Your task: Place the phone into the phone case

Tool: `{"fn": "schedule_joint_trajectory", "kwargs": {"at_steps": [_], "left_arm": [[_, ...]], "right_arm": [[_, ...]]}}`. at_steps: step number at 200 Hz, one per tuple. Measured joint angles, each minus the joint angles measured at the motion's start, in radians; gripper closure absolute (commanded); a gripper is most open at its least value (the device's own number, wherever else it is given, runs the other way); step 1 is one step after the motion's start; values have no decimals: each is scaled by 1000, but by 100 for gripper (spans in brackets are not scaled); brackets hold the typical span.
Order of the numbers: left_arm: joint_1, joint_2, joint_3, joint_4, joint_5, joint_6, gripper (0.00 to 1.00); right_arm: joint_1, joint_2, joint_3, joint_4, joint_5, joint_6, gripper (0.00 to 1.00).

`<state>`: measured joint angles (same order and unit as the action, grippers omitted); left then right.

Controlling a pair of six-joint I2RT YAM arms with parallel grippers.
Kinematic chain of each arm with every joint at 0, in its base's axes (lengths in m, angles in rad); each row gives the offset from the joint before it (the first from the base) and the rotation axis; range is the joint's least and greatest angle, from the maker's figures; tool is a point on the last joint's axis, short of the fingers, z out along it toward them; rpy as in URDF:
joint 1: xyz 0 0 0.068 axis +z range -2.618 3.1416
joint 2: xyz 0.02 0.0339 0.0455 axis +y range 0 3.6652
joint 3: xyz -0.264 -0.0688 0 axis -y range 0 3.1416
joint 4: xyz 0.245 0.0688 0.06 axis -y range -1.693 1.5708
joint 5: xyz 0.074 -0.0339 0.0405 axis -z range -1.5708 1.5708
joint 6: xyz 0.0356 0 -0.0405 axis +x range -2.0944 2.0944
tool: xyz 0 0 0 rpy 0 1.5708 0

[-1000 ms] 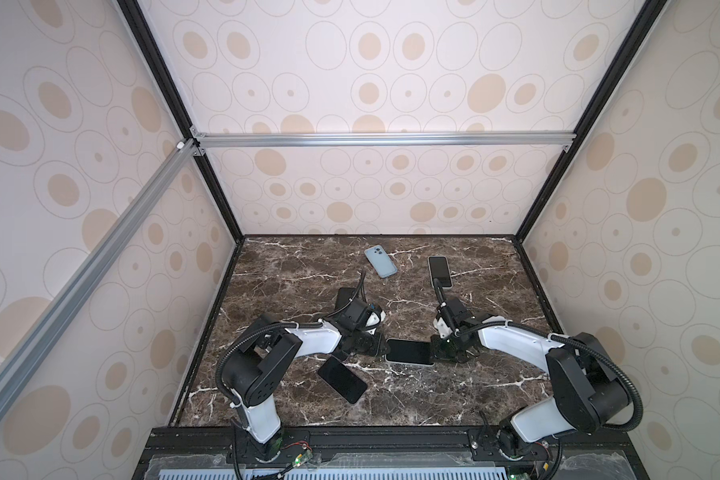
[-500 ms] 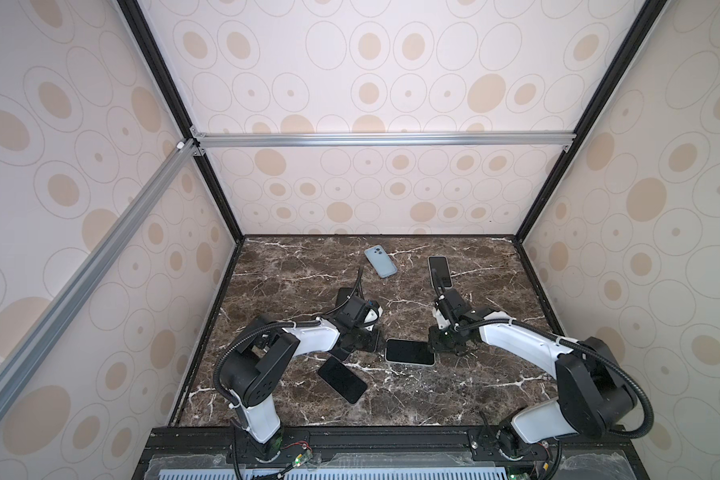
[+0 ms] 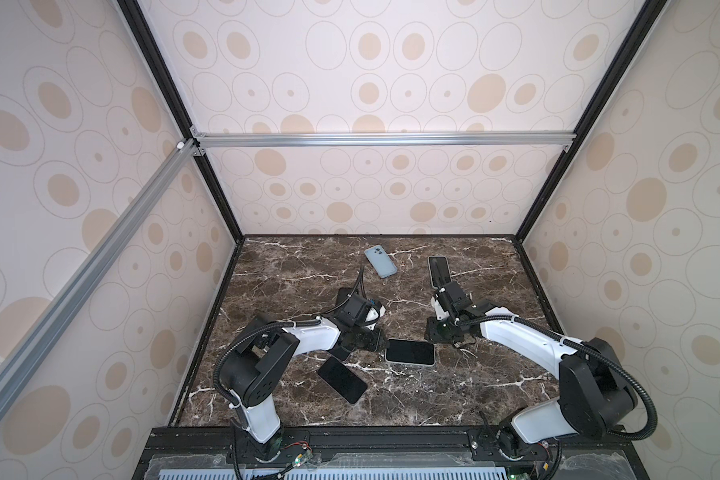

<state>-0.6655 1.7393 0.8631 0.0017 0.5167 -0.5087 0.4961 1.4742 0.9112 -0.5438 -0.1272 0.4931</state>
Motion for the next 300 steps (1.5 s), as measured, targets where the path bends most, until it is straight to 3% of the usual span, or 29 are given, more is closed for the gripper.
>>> {"fn": "schedule_joint_trajectory", "kwargs": {"at_steps": [93,226,300], "left_arm": [[0,39,11,-3,36,0,73],[0,63,43,-14,35,0,74],[0,73,53,-15,43,0,75]], "right_arm": [[-16,29,-25,6,-5,-4,77],[-61,75,-38,6,-20,-39,79],[-80,108,-47,29,-88,-53,80]]}}
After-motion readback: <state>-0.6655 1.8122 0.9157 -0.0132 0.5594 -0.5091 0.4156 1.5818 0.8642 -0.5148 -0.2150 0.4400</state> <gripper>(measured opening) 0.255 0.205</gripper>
